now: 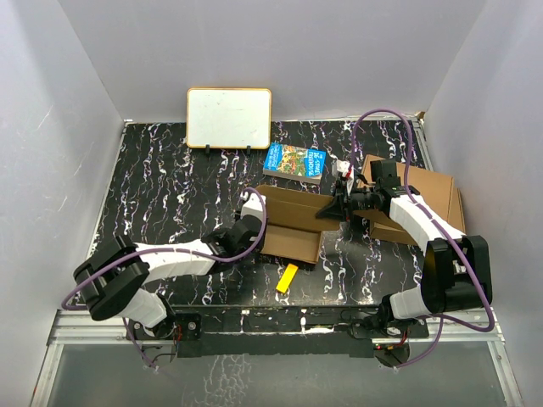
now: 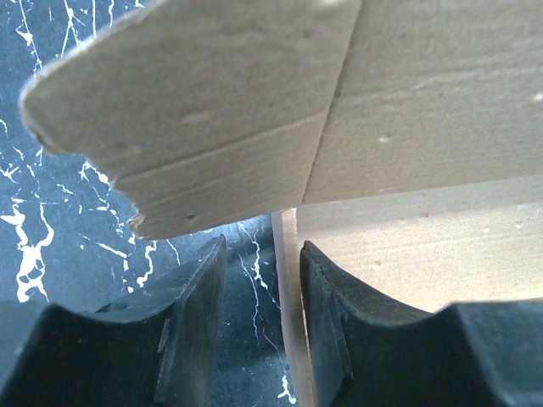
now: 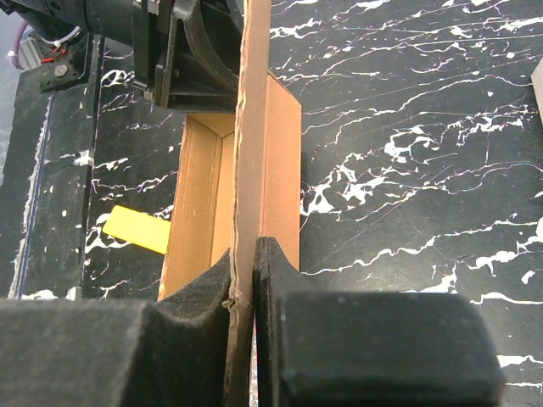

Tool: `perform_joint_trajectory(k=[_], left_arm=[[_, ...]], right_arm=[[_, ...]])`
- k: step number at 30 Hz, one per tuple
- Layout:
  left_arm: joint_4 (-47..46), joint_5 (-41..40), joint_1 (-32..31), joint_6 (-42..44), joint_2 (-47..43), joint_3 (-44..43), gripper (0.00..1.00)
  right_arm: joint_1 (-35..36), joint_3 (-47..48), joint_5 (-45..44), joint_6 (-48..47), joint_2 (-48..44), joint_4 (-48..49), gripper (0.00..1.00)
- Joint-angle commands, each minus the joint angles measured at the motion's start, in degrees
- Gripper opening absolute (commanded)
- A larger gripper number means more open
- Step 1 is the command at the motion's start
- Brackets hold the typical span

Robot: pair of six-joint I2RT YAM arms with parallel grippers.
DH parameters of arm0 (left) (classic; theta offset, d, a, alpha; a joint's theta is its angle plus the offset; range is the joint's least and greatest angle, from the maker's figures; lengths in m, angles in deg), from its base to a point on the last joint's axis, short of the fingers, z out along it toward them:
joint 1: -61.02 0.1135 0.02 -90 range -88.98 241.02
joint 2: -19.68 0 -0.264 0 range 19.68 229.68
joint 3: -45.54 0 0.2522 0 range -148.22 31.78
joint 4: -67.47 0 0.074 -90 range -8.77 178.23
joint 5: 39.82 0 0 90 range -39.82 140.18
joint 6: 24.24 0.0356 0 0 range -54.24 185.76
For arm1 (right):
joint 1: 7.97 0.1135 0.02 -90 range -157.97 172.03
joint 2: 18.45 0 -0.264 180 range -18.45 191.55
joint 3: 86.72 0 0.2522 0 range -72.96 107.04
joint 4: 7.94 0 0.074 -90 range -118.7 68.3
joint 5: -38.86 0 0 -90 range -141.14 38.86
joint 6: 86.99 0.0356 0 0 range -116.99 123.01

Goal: Fold the paper box

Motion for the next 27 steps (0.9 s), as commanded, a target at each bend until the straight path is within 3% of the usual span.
perform_joint_trajectory(k=[1,22,27], left_arm=[[4.3,-0.8,0.1,-1.3,1.1,-4.0,0.39],[11.2,-2.3,-1.4,-4.5,3.8,-5.6,0.27],[11.1,-3.3,-1.5,-4.1,4.5,-5.4,0.14]], right_arm=[[0.2,0.2,1.2,-0.7,-0.8,2.1,0.08],[0.5,0.1,0.7,-0.6,-0.4,2.3,0.08],[0.6,0.2,0.6,-0.7,-0.4,2.2,0.08]])
